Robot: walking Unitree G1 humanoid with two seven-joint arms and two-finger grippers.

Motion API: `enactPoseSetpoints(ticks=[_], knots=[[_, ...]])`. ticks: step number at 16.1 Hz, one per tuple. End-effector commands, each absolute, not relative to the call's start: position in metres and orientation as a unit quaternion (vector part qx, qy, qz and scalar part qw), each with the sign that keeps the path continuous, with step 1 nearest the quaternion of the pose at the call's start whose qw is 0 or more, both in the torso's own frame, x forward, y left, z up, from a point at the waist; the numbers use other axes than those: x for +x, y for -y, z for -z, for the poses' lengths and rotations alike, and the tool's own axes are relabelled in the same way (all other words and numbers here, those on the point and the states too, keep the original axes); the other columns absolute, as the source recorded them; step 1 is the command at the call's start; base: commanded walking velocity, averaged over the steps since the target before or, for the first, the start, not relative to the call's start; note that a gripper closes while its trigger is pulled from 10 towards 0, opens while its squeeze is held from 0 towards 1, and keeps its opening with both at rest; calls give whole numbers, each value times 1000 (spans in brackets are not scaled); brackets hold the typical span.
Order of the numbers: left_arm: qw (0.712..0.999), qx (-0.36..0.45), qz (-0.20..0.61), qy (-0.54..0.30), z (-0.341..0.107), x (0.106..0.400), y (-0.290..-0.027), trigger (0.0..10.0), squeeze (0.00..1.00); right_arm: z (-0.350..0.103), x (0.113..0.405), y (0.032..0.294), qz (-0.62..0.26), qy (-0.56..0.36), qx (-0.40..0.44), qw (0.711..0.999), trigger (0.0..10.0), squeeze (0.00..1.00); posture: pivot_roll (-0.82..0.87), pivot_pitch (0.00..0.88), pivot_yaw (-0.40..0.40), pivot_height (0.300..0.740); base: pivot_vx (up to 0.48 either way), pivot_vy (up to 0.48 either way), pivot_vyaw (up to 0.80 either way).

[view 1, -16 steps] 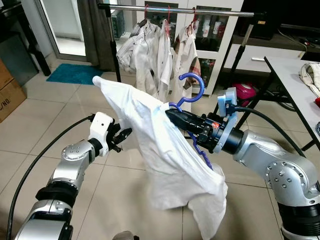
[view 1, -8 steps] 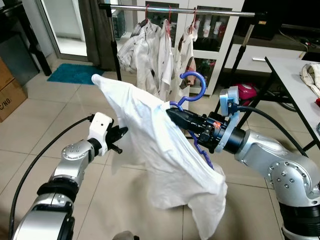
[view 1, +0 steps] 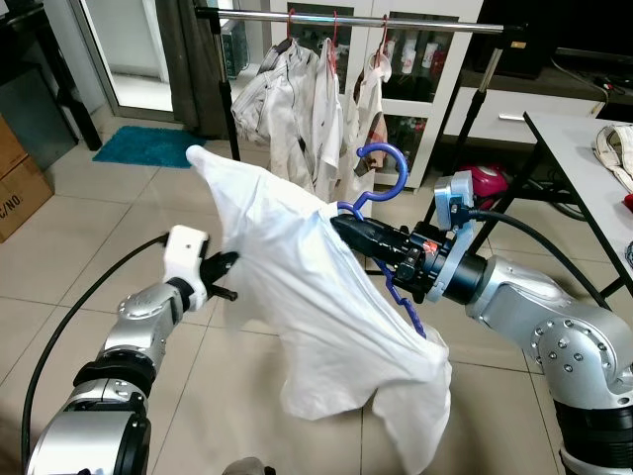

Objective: Hang hanger

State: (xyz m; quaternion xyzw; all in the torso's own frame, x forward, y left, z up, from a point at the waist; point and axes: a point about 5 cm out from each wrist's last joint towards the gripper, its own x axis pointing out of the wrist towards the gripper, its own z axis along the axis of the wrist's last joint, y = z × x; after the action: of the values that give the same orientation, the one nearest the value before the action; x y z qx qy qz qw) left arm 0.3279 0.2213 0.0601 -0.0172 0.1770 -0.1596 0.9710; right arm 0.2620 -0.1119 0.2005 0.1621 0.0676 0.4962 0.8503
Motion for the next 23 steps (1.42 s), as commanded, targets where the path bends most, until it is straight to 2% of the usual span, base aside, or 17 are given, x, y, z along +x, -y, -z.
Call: enactPoseSetpoints(ticks=[1,6,8,9,10,12,15,17,20,22,23], knots=[[972,-29,132,-191,-58,328,-225,0,0,-209,262,115,-498,-48,154,852,10000,0,-81,0,-11,740,0,0,0],[967,-59,86,-232,-36,319,-216,0,0,-209,268,117,-478,-43,151,864,10000,0,-78,0,-13,740,0,0,0],[974,-59,147,-163,-54,326,-205,10000,0,-207,270,118,-470,-47,141,870,10000,0,-81,0,-12,740,0,0,0],[975,-55,173,-129,-65,327,-207,10000,0,-206,269,118,-472,-51,131,870,10000,0,-80,0,-12,740,0,0,0],[972,-58,194,-115,-70,326,-211,10000,1000,-206,269,119,-474,-51,128,870,10000,0,-80,0,-12,740,0,0,0],[960,-54,260,-93,-85,316,-230,10000,1000,-206,269,121,-481,-52,116,868,10000,0,-72,0,-13,740,0,0,0],[945,-44,312,-89,-97,306,-247,10000,1000,-206,270,125,-488,-55,97,866,10000,0,-63,0,-15,740,0,0,0],[923,11,369,-109,-113,292,-269,10000,1000,-203,273,130,-491,-65,43,868,10000,0,-61,0,-15,740,0,0,0],[924,39,368,-91,-139,290,-291,10000,1000,-204,275,132,-499,-61,5,864,10000,0,-53,0,-21,740,0,0,0],[915,48,397,-52,-176,292,-300,10000,1000,-210,270,130,-543,-47,-20,838,10000,0,-33,0,-33,740,0,0,0],[913,49,401,-49,-178,293,-300,10000,1000,-211,270,130,-547,-46,-23,836,10000,0,-30,0,-33,740,0,0,0]])
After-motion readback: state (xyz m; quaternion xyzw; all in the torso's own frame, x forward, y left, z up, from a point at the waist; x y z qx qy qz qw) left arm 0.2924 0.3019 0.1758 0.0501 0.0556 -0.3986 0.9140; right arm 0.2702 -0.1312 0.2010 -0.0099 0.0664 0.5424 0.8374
